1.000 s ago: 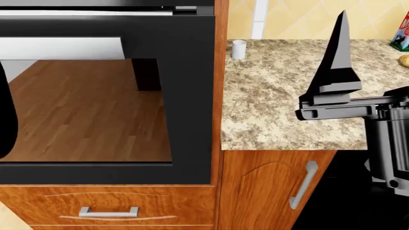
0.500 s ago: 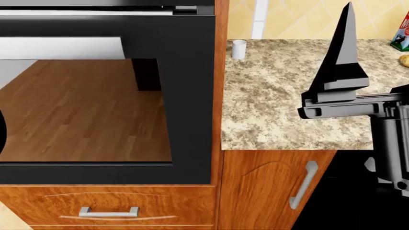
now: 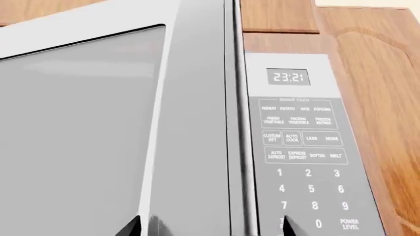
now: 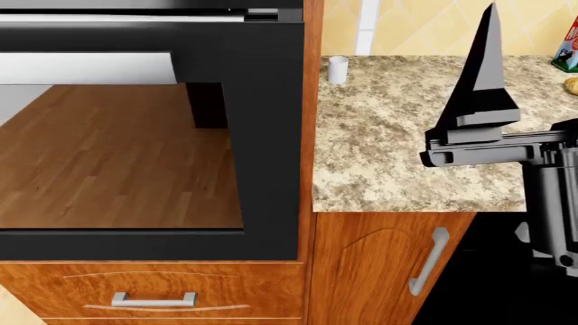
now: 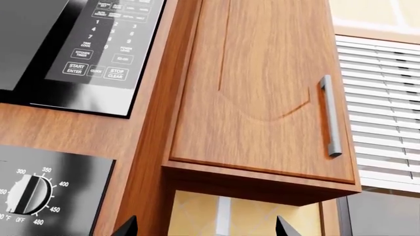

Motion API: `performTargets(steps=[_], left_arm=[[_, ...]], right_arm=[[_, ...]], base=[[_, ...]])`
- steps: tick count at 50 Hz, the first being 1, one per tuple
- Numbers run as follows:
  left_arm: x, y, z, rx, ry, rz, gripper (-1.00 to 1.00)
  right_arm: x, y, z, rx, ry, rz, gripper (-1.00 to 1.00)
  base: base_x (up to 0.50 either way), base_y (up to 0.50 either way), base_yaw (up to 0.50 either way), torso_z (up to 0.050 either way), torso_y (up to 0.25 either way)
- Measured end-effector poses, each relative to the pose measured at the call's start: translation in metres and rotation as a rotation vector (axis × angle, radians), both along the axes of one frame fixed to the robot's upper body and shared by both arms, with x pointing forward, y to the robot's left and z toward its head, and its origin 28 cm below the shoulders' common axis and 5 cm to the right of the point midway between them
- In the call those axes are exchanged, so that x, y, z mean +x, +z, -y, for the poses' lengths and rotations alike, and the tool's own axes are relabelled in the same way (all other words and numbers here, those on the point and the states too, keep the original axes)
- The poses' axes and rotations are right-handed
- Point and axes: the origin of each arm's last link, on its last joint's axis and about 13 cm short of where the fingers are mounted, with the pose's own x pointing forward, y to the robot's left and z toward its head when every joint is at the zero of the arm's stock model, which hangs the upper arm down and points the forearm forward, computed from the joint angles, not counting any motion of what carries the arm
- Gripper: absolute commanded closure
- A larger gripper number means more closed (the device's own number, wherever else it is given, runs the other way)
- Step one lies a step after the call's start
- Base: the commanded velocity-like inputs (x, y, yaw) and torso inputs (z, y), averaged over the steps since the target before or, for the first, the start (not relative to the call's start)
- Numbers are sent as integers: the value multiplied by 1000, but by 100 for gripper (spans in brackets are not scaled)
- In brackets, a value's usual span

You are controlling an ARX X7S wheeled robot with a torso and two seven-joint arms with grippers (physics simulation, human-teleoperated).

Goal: Open the microwave door

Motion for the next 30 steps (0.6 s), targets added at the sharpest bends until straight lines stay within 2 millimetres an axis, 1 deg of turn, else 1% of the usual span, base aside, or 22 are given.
performTargets(steps=[21, 30], left_arm=[[-23, 11, 7, 55, -52, 118, -100], [-35, 16, 17, 92, -89, 156, -100]], right_arm=[[2, -2, 0, -1, -1, -4, -100], [1, -3, 0, 0, 0, -5, -100]], base=[[0, 0, 0, 0, 0], [0, 0, 0, 0, 0]])
